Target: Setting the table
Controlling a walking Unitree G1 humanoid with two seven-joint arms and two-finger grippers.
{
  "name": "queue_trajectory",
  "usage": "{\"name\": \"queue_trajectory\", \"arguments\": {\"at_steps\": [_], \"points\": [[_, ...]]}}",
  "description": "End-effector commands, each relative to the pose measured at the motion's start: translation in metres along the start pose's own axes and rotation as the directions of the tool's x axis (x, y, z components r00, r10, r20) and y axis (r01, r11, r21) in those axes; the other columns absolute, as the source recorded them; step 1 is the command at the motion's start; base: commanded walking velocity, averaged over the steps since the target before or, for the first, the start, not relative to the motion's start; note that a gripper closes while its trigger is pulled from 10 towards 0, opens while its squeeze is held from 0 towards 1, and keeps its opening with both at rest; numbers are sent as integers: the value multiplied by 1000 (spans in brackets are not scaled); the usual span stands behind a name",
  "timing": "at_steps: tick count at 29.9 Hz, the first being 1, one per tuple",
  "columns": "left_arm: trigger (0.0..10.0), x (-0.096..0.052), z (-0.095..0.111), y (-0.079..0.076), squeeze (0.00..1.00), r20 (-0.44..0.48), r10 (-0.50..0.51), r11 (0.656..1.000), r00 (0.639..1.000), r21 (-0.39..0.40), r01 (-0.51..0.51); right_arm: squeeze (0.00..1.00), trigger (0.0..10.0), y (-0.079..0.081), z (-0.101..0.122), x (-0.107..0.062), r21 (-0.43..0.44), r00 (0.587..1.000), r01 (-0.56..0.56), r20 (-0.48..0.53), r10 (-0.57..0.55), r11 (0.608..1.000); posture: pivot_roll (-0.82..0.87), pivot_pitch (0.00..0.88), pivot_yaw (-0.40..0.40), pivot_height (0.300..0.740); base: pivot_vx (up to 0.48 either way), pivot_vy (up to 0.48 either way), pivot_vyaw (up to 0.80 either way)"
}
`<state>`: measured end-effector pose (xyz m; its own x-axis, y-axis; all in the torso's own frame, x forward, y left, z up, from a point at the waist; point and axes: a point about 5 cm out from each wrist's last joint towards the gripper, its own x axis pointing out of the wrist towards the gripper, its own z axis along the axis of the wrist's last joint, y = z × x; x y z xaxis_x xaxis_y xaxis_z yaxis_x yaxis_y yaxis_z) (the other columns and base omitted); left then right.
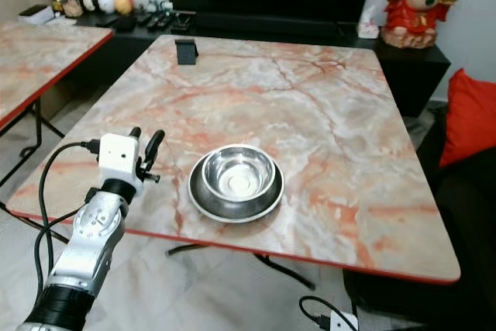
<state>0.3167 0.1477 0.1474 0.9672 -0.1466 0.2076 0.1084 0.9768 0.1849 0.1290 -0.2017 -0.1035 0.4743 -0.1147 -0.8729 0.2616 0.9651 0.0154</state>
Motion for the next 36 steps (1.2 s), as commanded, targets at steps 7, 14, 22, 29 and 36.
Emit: {"name": "queue_trajectory", "arguments": {"at_steps": [7, 14, 22, 29, 36], "points": [[10000, 4, 5, 1, 0, 21, 2, 1000, 1000, 8, -2, 0, 10000, -2, 1, 0, 6, 1000, 6, 4, -6, 1000, 91, 0, -5, 727, 0, 352, 0], [10000, 5, 6, 1, 0, 25, 13, 1000, 1000, 10, -13, 0, 10000, -2, 2, 0, 1, 1000, 5, 6, -5, 1000, 107, 0, -20, 727, 0, 353, 0], [10000, 4, 7, 2, 0, 27, 19, 1000, 999, 8, -19, 0, 10000, -3, 3, 0, -7, 1000, 3, 8, -3, 1000, 107, 0, -23, 727, 0, 353, 0], [10000, 3, 8, 2, 0, 27, 28, 1000, 999, 7, -28, 0, 10000, -3, 3, 0, -14, 1000, 0, 6, 0, 1000, 111, 0, -26, 727, 0, 353, 0], [10000, 3, 8, 3, 0, 26, 32, 999, 999, 7, -33, 0, 10000, -3, 4, 0, -21, 1000, -3, 6, 3, 1000, 120, 0, -34, 727, 0, 354, 0]]}}
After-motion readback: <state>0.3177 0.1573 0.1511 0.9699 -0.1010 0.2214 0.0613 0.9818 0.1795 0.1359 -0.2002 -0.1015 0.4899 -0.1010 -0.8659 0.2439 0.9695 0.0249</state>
